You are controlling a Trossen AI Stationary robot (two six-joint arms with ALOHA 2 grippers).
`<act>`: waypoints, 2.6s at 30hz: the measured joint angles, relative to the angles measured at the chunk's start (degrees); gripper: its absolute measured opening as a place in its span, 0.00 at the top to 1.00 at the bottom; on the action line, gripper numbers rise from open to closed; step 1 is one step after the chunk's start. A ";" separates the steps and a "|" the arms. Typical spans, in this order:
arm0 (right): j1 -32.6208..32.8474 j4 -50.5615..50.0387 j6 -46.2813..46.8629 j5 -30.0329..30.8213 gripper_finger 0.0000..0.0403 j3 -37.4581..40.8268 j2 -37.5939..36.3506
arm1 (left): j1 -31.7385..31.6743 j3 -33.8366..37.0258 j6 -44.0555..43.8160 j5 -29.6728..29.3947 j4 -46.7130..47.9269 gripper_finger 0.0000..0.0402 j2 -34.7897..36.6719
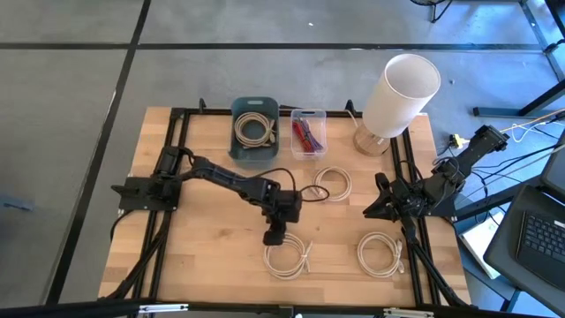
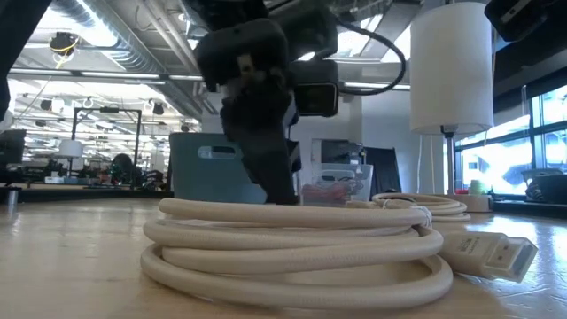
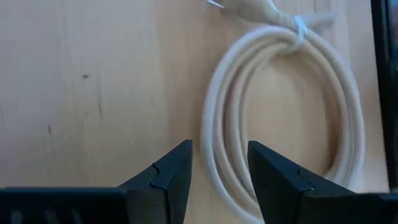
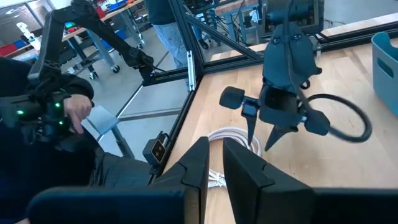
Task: Pick & Place USB Port
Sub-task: Put the white HDMI cable into the dark blue bin
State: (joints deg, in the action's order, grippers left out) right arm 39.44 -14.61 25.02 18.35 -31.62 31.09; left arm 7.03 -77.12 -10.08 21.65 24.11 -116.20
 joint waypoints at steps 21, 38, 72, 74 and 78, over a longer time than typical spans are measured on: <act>-0.02 0.02 0.00 0.02 0.87 0.00 0.00 | 6.68 5.53 1.89 -15.46 -5.09 0.92 1.61; 0.00 0.00 0.00 0.02 0.87 0.00 0.02 | 3.04 5.59 26.54 -52.23 1.70 0.98 39.37; -0.01 0.00 0.00 0.01 0.87 0.00 0.02 | -51.54 5.64 42.63 -26.62 5.76 0.98 18.30; -0.01 0.00 0.00 0.01 0.87 0.00 0.00 | -51.54 5.64 42.81 -26.48 5.68 0.98 16.51; -0.02 0.00 0.00 0.00 0.87 0.00 0.02 | -51.36 5.64 42.71 -25.95 4.01 0.98 13.17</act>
State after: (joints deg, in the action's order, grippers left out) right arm 39.42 -14.61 25.02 18.35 -31.62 31.11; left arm -44.34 -71.48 32.64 -4.30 28.12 -103.04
